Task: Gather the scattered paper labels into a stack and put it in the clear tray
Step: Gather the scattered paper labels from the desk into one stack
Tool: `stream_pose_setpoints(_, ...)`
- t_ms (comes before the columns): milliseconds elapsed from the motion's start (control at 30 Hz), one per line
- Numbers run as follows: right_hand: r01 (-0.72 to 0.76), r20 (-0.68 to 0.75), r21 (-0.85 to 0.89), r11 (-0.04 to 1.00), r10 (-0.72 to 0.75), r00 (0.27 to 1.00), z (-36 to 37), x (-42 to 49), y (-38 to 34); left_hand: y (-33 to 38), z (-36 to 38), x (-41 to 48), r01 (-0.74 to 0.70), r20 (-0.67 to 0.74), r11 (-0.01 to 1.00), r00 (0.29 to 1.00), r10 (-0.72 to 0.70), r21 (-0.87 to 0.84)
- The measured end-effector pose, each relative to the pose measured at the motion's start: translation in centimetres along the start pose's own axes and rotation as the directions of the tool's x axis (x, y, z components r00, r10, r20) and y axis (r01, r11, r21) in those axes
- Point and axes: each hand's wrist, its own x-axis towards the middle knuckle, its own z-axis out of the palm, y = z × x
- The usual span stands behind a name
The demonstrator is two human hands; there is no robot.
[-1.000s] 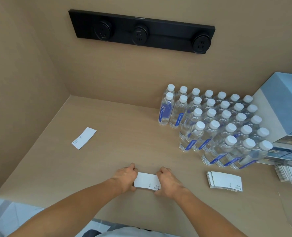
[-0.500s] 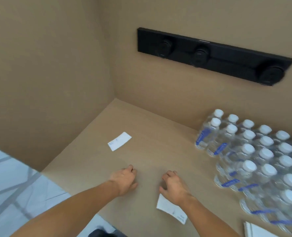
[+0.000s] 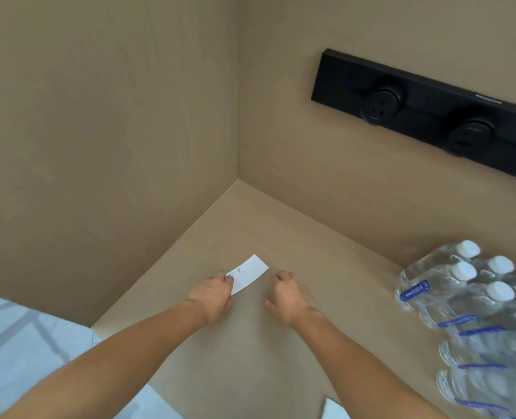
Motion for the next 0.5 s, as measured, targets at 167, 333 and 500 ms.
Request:
stream_pose_setpoints(167, -0.318, 0.057, 0.345, 0.883, 0.319, 0.946, 1.8, 2.7, -3.4, -2.9, -3.1, 5.5, -0.186, 0.090, 0.977, 0.980, 0.177, 0.103)
stream_pose_setpoints(333, -0.469, 0.068, 0.577, 0.669, 0.533, 0.844, 5.0, 4.6, -7.2, -3.0, -6.2, 9.4, -0.398, 0.148, 0.911, 0.913, 0.381, 0.107)
stream_pose_setpoints(500, -0.539, -0.067, 0.485, 0.688, 0.644, 0.762, 6.7, 5.3, -9.5, -1.8, -6.8, 12.9, -0.522, 0.216, 0.844, 0.845, 0.490, 0.127)
